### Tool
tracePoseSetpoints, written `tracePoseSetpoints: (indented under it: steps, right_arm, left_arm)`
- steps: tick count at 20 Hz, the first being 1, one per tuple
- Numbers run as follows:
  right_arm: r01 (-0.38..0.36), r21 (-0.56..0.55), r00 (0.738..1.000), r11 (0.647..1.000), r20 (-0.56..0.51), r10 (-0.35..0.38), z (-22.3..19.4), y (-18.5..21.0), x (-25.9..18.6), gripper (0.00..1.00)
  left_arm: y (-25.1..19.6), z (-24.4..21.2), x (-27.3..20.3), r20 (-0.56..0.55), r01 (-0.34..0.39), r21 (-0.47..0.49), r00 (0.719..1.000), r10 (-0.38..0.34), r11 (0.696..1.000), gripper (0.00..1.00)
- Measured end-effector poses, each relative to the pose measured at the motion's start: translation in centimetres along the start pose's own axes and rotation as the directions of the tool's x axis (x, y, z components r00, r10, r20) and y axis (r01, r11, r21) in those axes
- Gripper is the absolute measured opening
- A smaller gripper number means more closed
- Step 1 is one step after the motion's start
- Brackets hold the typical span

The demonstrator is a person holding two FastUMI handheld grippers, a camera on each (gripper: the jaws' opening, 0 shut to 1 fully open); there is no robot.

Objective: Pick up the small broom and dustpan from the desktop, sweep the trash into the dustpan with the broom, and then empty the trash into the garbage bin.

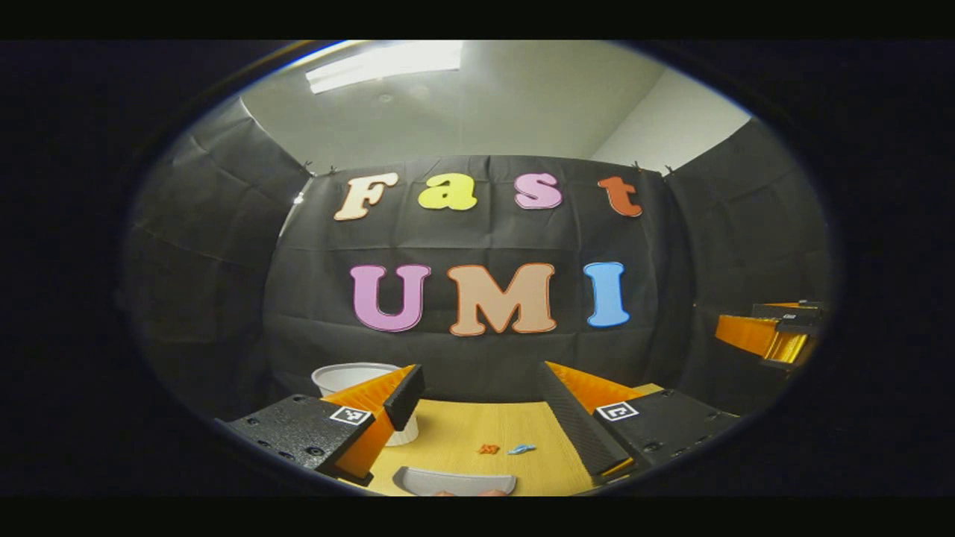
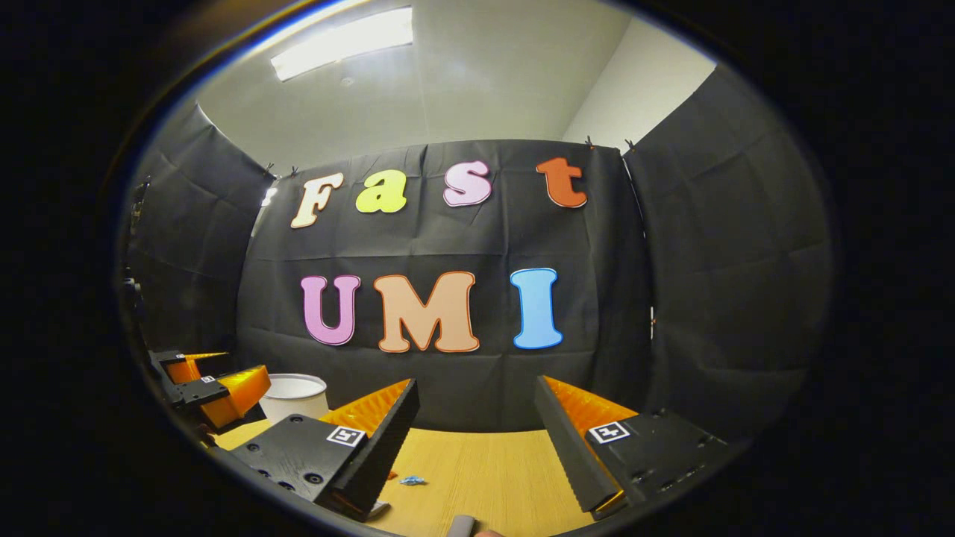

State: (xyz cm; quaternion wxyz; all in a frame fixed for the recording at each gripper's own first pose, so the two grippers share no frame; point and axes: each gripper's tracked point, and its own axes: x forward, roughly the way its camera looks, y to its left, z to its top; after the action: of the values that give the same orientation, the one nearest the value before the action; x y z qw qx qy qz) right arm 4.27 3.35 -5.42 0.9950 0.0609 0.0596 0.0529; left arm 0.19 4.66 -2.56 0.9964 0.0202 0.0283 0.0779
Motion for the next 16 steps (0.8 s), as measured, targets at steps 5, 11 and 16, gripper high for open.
tracePoseSetpoints:
  steps: [5, 11, 16]
  right_arm:
    - [-0.022, -0.024, 0.994, 0.999, -0.106, 0.019, -4.2, 0.3, -0.2, 0.92]
    - [-0.063, -0.044, 0.948, 0.997, -0.316, 0.046, -12.6, 1.2, -1.5, 0.92]
    - [-0.117, -0.065, 0.876, 0.991, -0.476, 0.072, -20.1, 2.9, -3.7, 0.92]
  left_arm:
    - [0.3, -2.6, -0.5, -0.068, 0.0, 0.005, 0.998, 0.0, 1.0, 0.93]
    - [1.8, -8.5, -2.0, -0.212, -0.01, 0.007, 0.977, 0.011, 1.0, 0.93]
    - [2.3, -16.2, -4.3, -0.398, 0.012, 0.026, 0.918, 0.0, 1.0, 0.94]
